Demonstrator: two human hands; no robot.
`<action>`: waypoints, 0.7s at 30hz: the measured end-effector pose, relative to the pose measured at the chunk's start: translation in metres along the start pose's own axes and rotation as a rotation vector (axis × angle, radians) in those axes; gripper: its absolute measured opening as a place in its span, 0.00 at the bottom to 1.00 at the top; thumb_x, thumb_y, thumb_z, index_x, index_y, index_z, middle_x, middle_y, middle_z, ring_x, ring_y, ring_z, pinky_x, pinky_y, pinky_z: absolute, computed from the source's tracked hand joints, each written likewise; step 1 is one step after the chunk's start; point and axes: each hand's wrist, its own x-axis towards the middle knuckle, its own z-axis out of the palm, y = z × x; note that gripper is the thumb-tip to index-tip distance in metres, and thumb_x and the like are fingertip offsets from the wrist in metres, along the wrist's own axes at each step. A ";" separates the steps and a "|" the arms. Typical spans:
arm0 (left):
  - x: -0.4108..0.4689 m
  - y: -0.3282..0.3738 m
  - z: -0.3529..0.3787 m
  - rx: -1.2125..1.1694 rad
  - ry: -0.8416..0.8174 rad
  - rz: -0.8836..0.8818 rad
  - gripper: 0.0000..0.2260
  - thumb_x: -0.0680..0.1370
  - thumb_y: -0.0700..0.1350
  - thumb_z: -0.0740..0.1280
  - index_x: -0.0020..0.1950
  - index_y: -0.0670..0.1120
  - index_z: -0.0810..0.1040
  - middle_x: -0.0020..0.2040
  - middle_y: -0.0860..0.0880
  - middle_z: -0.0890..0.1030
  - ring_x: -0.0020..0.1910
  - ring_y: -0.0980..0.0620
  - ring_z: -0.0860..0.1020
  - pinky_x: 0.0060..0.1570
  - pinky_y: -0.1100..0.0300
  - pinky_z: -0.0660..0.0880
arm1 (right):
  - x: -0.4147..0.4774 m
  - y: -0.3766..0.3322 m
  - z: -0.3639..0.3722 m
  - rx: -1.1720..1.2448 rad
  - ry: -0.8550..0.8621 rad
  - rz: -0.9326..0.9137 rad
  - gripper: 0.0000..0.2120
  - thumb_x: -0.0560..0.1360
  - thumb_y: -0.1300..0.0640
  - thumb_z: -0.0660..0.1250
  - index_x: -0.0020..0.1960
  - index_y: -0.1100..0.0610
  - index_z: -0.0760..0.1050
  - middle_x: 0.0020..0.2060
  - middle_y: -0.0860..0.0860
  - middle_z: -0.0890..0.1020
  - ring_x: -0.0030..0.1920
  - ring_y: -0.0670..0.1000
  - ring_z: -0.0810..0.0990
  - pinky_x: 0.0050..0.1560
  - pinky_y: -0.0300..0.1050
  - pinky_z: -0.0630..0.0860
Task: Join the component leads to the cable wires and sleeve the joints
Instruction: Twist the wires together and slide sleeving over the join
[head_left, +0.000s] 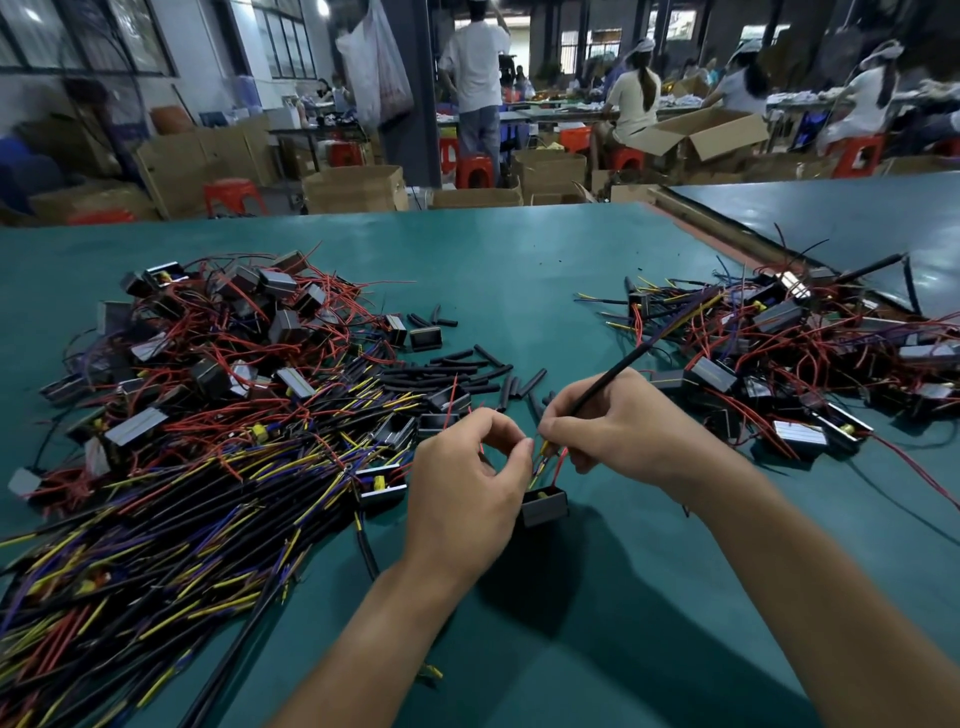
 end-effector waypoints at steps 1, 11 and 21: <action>0.001 0.000 -0.001 -0.016 0.004 -0.015 0.04 0.71 0.49 0.70 0.38 0.51 0.77 0.33 0.55 0.79 0.22 0.57 0.67 0.27 0.61 0.68 | 0.000 0.000 0.000 0.002 0.008 -0.015 0.08 0.74 0.65 0.69 0.36 0.60 0.80 0.26 0.48 0.81 0.26 0.46 0.76 0.29 0.38 0.76; 0.004 0.001 -0.005 0.012 0.010 -0.020 0.04 0.71 0.43 0.76 0.39 0.51 0.83 0.35 0.60 0.82 0.33 0.62 0.78 0.34 0.66 0.71 | -0.002 -0.003 0.003 0.013 -0.057 0.044 0.03 0.75 0.67 0.66 0.45 0.64 0.78 0.27 0.51 0.83 0.24 0.46 0.75 0.29 0.37 0.76; 0.003 0.003 -0.007 0.005 -0.011 -0.033 0.05 0.70 0.42 0.74 0.37 0.51 0.83 0.33 0.59 0.82 0.29 0.61 0.75 0.32 0.63 0.71 | 0.001 -0.001 0.004 0.033 -0.005 -0.024 0.09 0.76 0.65 0.68 0.37 0.59 0.75 0.24 0.48 0.80 0.25 0.47 0.76 0.29 0.38 0.74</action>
